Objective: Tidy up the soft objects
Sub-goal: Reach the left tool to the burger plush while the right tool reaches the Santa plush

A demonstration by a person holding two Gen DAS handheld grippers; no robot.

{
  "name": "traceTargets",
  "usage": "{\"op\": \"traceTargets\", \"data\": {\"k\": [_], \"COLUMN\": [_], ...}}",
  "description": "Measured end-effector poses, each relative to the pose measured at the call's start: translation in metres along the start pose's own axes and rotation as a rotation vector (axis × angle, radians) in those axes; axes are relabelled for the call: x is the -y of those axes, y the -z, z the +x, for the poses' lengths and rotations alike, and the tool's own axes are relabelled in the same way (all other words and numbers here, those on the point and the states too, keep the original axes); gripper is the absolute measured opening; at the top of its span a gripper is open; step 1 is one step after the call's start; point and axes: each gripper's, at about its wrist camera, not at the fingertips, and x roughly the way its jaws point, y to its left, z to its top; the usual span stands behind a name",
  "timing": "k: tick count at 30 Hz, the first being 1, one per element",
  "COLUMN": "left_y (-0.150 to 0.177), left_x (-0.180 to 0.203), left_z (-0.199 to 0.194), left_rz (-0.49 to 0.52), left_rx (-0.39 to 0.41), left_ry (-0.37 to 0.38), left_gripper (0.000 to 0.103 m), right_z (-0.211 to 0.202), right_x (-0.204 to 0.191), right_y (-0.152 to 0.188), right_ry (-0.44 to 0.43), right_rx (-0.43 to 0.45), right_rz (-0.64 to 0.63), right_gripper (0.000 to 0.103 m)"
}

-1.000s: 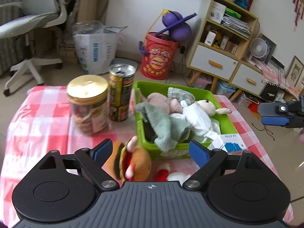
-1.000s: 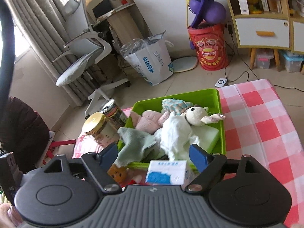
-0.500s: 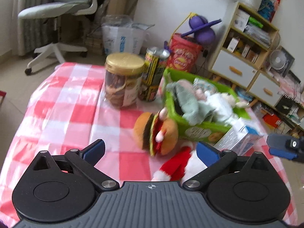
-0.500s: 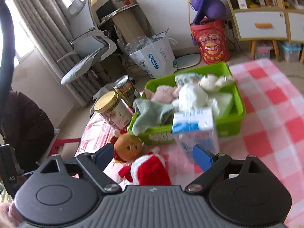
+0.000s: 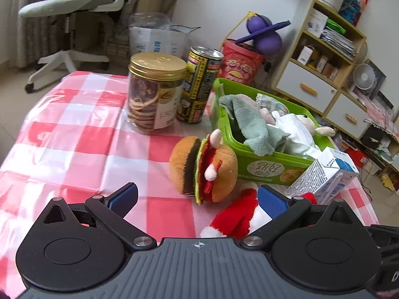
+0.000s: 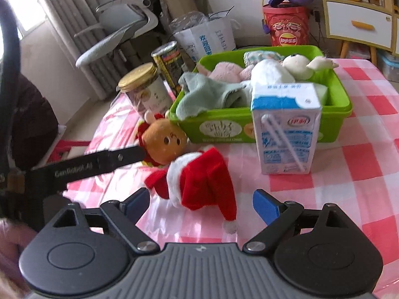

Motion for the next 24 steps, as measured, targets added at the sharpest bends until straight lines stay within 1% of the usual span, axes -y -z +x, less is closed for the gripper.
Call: {"op": "traceTargets", "data": {"k": [4,8,11,12,17,22,24], "left_y": [0.002,0.002,0.001,0.001,0.0,0.0,-0.001], "left_x": [-0.003,-0.004,-0.005,-0.006,-0.005,-0.005,-0.004], "left_z": [0.011,0.021,0.025,0.026,0.029,0.034,0.035], "left_rz": [-0.005,-0.024,-0.042,-0.048,-0.06,-0.073,-0.073], "left_rx": [0.007,0.01,0.016,0.019,0.048,0.06,0.064], "left_ry": [0.035,0.066,0.078,0.081,0.076,0.06,0.051], "left_gripper": [0.097,0.093,0.085,0.083,0.076,0.071,0.067], "right_z": [0.011,0.023,0.029,0.031,0.039,0.045,0.047], "right_x": [-0.001,-0.002,-0.004,-0.004,-0.007,-0.006,-0.006], "right_y": [0.004,0.004,0.005,0.005,0.006,0.005,0.005], "right_ry": [-0.004,-0.017,-0.024,-0.024,-0.014,-0.001,0.001], "right_rx": [-0.006,-0.012,-0.014,-0.012,-0.005,0.0,0.002], "right_rz": [-0.03,-0.041,-0.048,-0.053,-0.05,-0.034,-0.027], "right_gripper": [0.065,0.065,0.065,0.065,0.064,0.058,0.055]}}
